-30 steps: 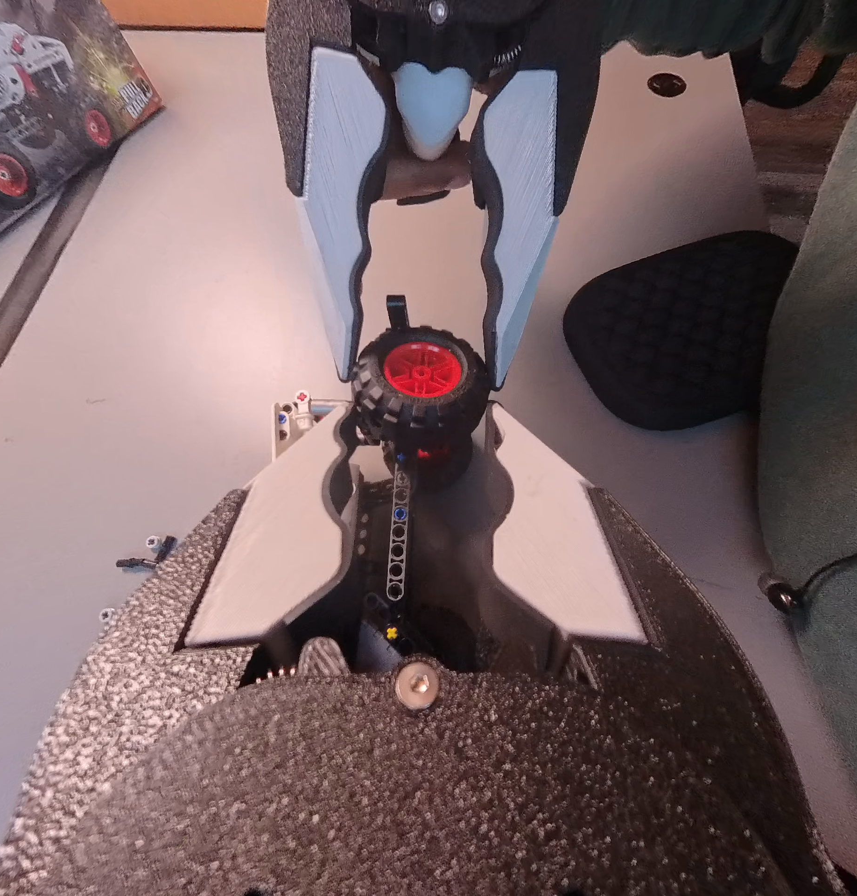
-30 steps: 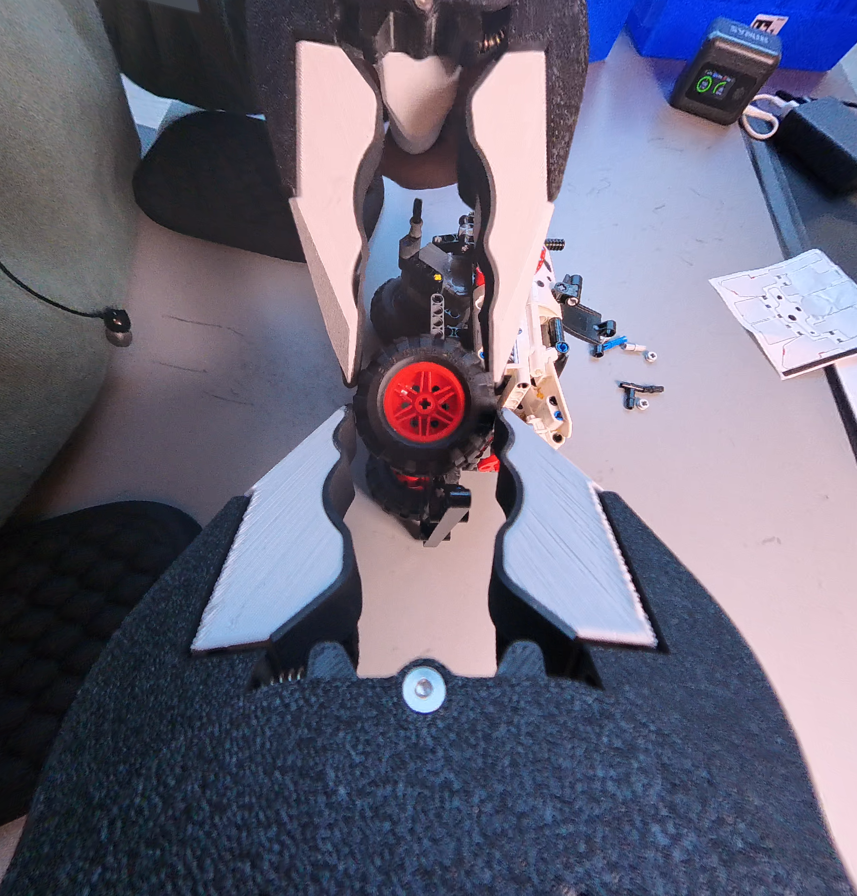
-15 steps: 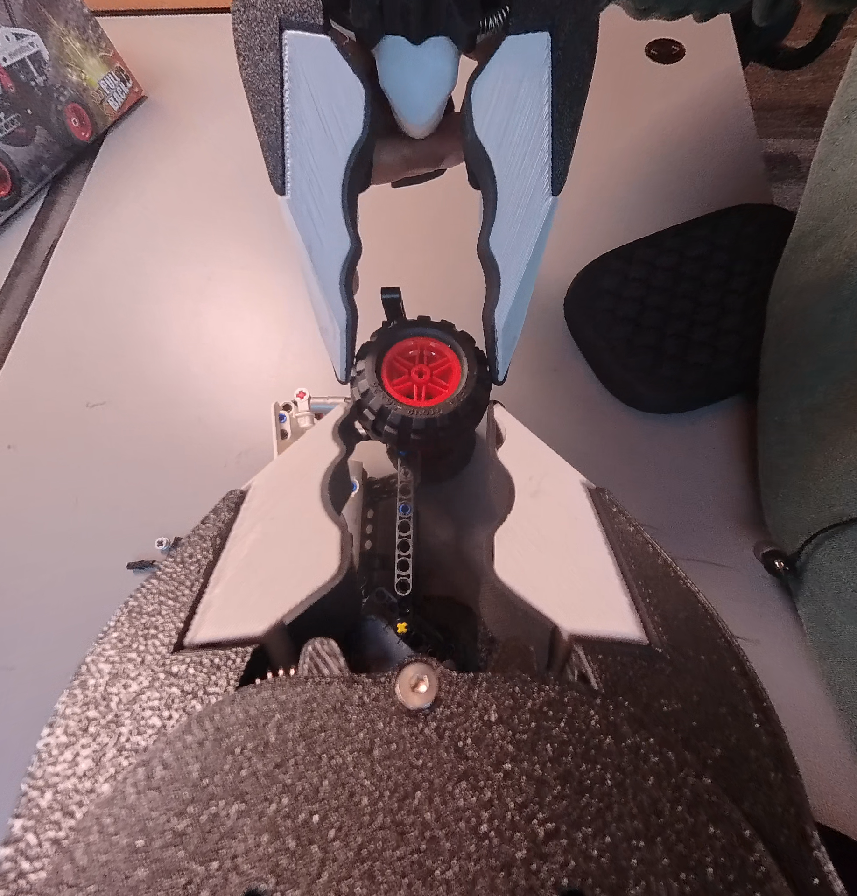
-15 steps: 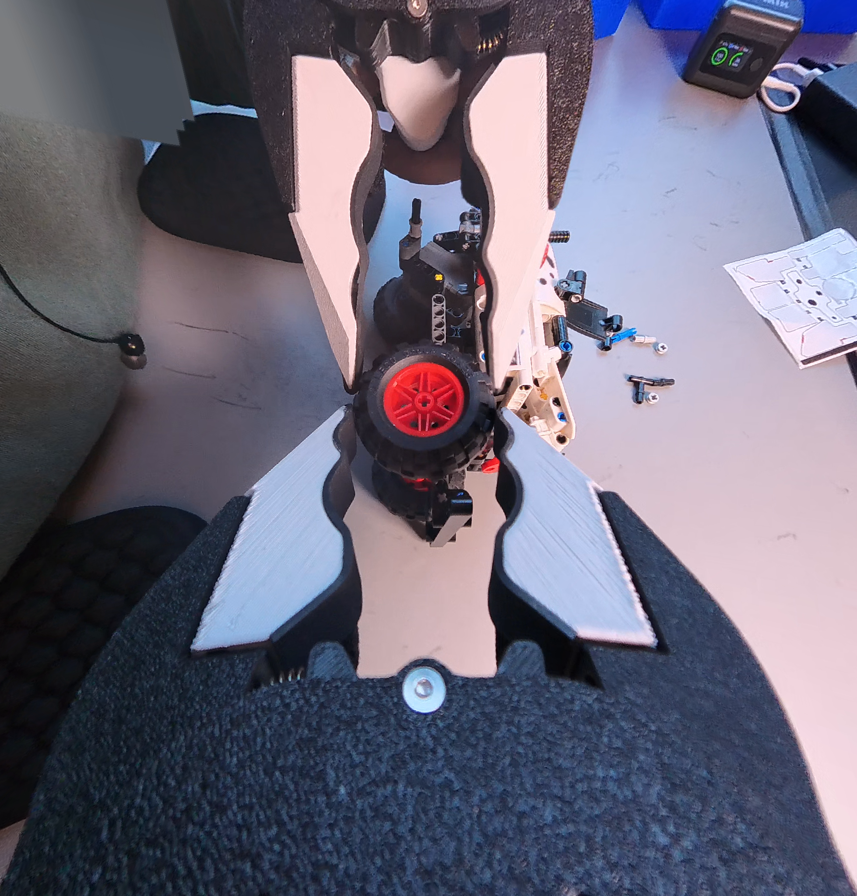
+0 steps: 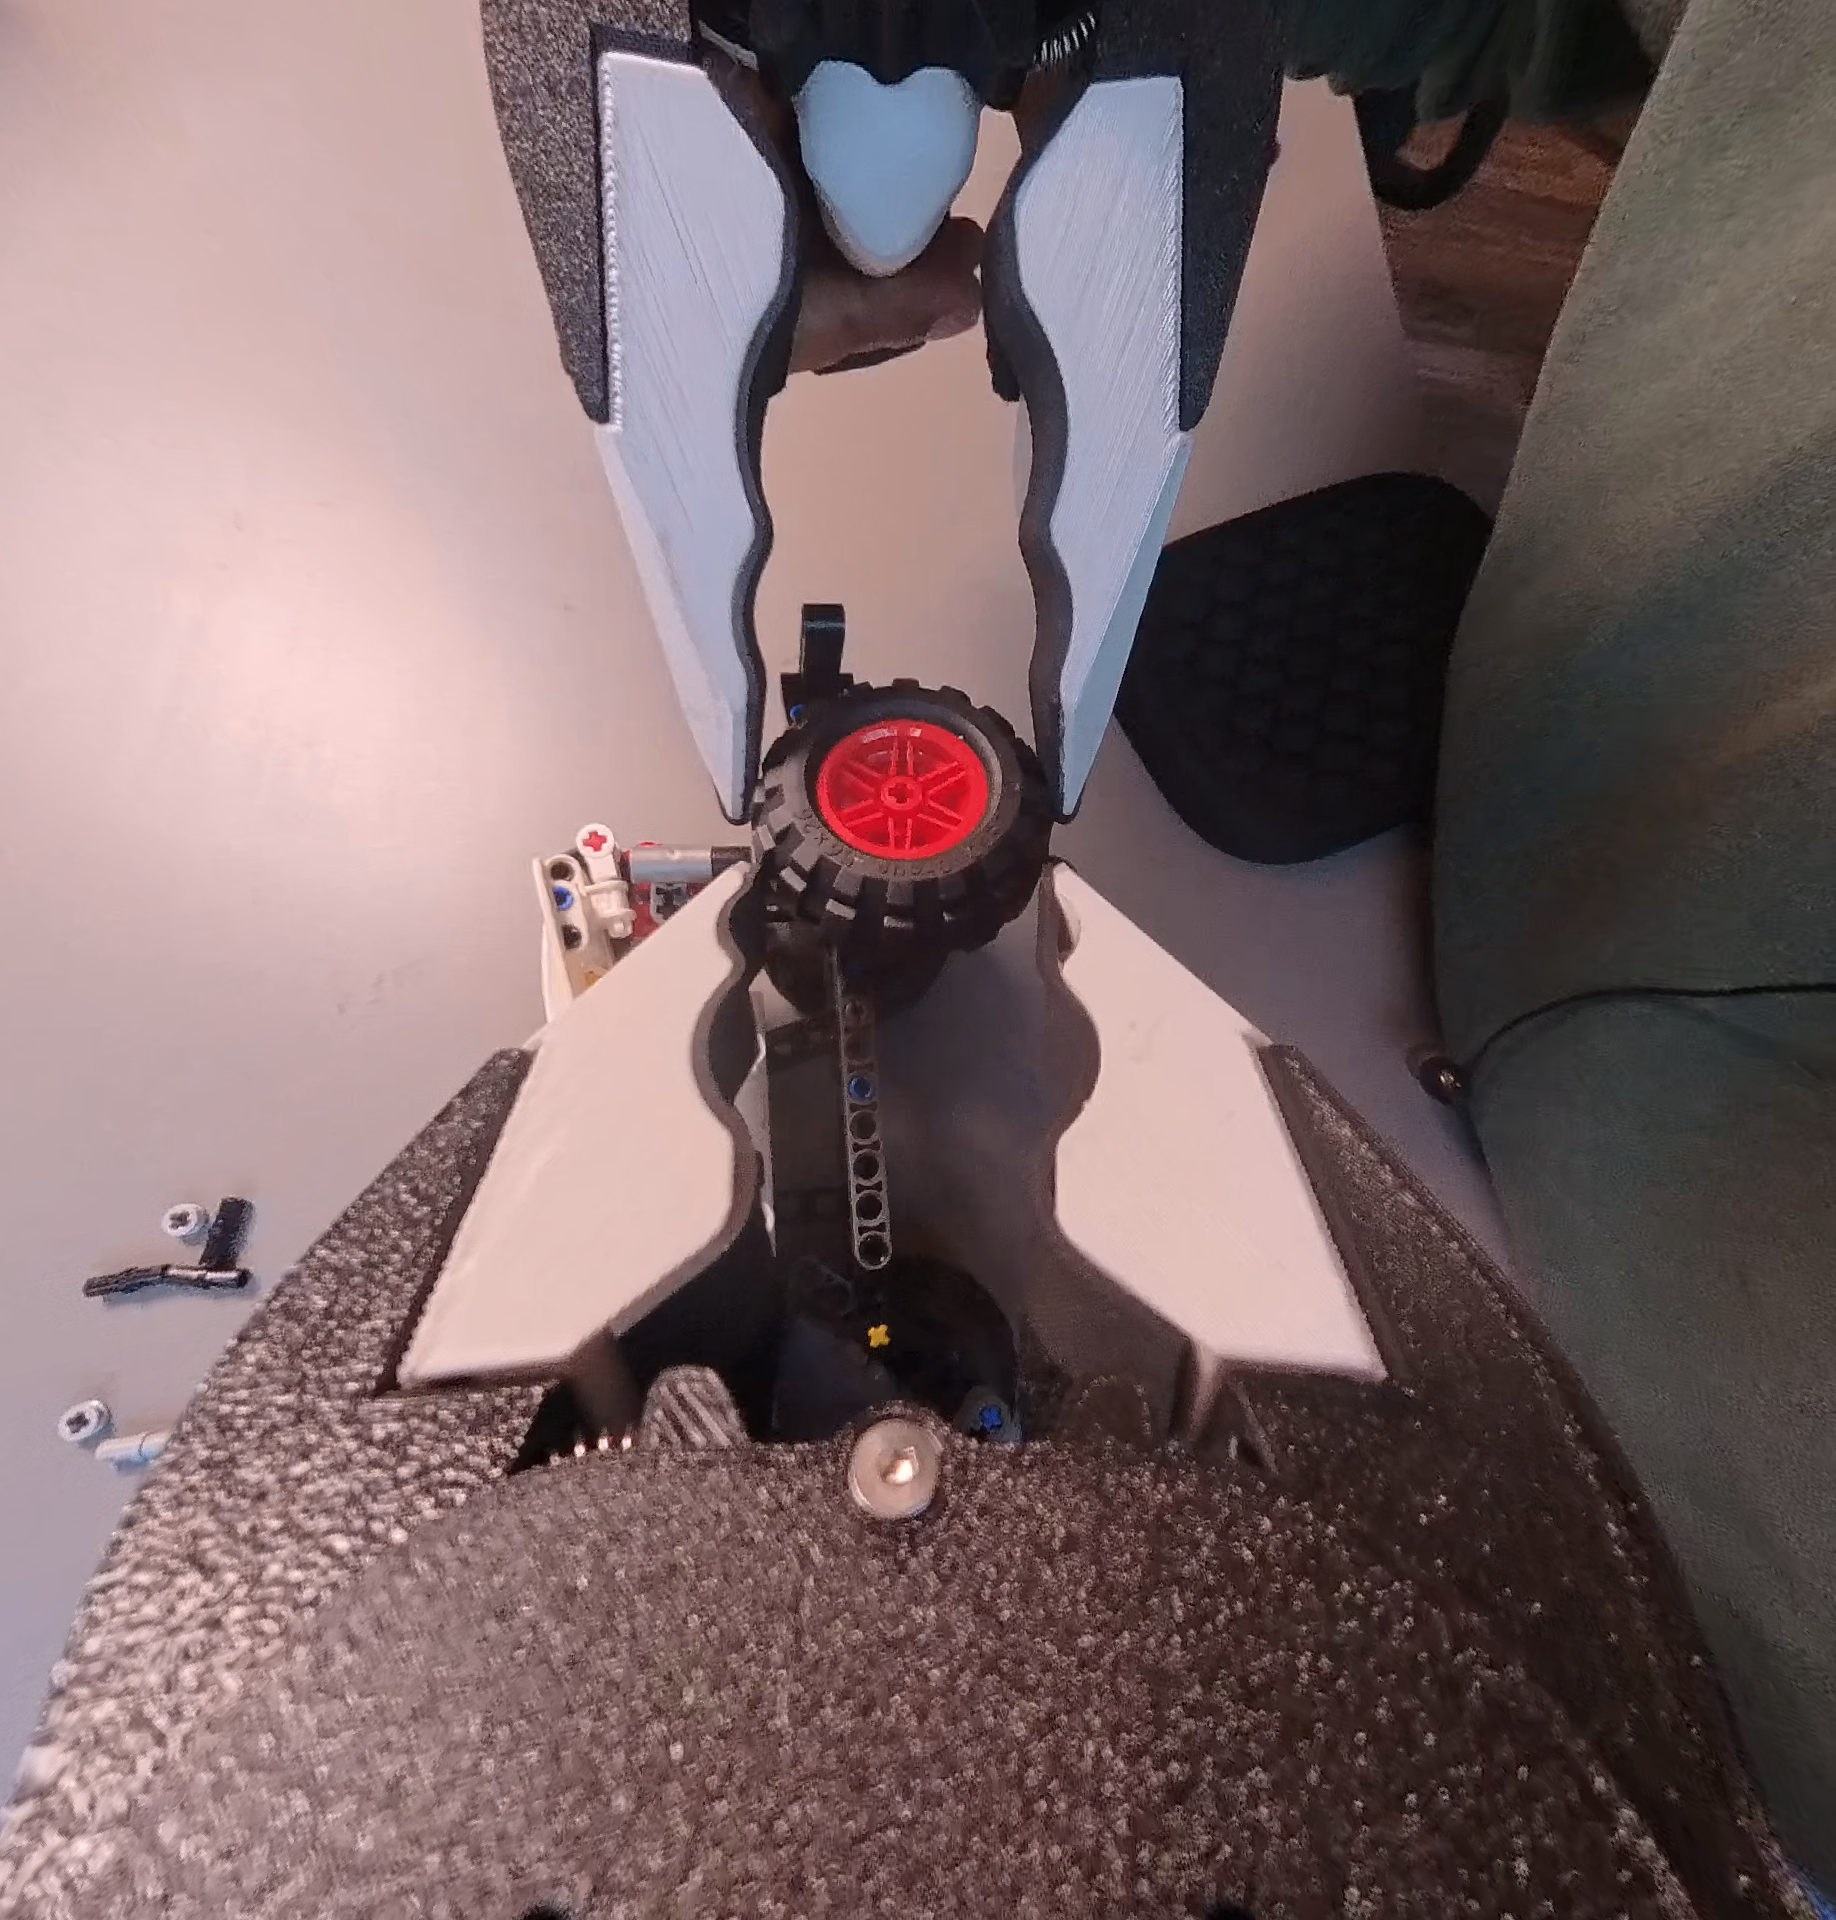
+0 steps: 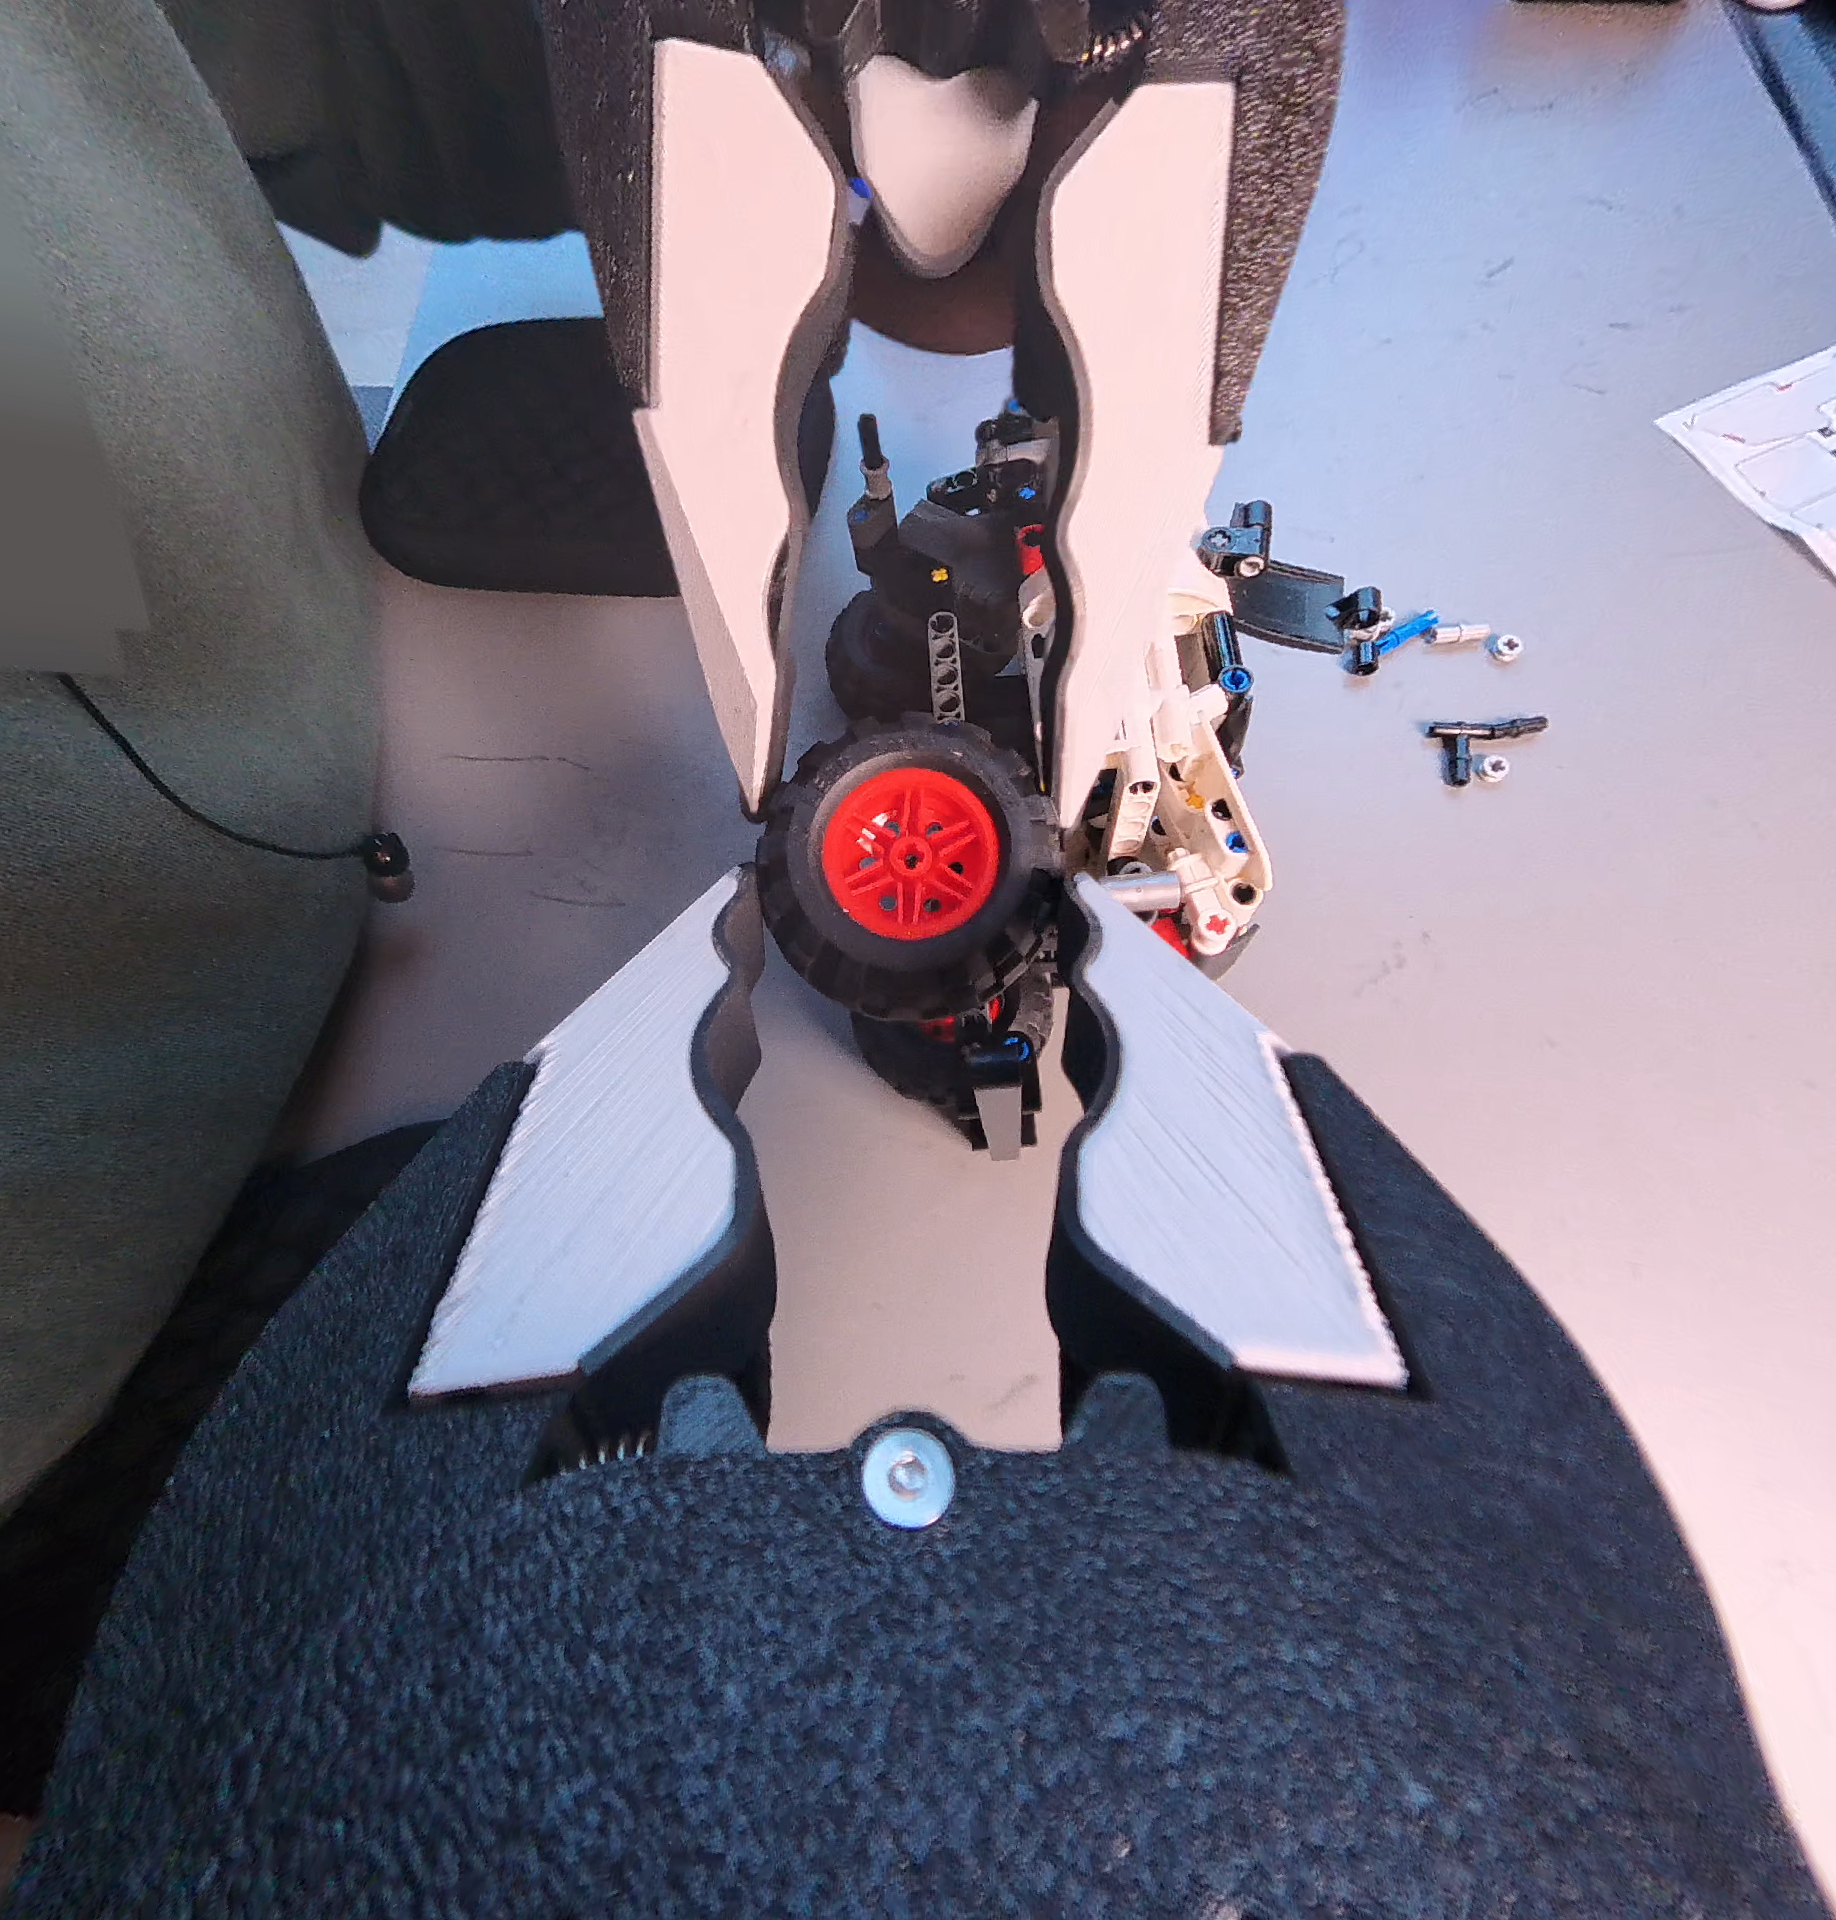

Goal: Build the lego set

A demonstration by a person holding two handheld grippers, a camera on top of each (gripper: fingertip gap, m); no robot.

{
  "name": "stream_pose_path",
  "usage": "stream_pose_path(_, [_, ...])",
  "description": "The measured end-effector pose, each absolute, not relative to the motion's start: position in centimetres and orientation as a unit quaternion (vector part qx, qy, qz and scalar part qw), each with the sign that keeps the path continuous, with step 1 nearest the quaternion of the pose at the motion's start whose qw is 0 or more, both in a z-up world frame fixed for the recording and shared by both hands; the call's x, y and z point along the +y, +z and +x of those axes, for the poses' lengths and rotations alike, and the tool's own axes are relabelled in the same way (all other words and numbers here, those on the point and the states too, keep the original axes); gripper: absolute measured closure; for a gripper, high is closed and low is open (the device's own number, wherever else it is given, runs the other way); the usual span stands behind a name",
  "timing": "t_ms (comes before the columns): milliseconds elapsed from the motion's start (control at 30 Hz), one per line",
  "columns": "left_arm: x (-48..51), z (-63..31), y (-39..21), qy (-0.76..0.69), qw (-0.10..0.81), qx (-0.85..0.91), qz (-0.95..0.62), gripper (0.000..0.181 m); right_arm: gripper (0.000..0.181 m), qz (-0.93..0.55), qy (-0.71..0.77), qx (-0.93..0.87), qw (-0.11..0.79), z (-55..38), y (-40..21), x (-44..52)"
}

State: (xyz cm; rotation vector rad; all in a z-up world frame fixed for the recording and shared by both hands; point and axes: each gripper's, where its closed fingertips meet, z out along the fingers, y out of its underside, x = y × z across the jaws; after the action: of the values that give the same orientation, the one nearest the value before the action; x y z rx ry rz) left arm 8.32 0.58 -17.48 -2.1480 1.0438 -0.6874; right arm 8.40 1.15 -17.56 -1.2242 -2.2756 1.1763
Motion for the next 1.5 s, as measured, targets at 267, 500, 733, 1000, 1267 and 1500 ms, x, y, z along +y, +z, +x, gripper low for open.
stream_pose_path(267, [0.4, 8.1, -18.2, -0.27, 0.28, 0.463, -0.796, 0.133, 0.125, -0.464, 0.383, -0.777, 0.187, 8.3, -17.7, 1.1])
stream_pose_path(500, [0.3, 8.4, -18.1, -0.258, 0.298, 0.471, -0.789, 0.132, 0.125, -0.466, 0.364, -0.775, 0.221, 8.6, -17.9, 1.0])
stream_pose_path(733, [0.4, 8.7, -17.9, -0.243, 0.308, 0.478, -0.786, 0.129, 0.127, -0.465, 0.334, -0.787, 0.229, 8.8, -18.4, 1.1])
stream_pose_path(1000, [0.3, 8.5, -18.6, -0.25, 0.282, 0.487, -0.788, 0.134, 0.127, -0.469, 0.327, -0.792, 0.216, 8.7, -18.4, 1.0])
stream_pose_path(1267, [0.5, 8.5, -19.3, -0.227, 0.271, 0.502, -0.79, 0.135, 0.128, -0.463, 0.309, -0.808, 0.195, 8.8, -18.6, 1.2])
stream_pose_path(1500, [0.4, 8.7, -19.4, -0.221, 0.252, 0.509, -0.793, 0.135, 0.129, -0.466, 0.307, -0.814, 0.16, 9.1, -19.0, 1.1])
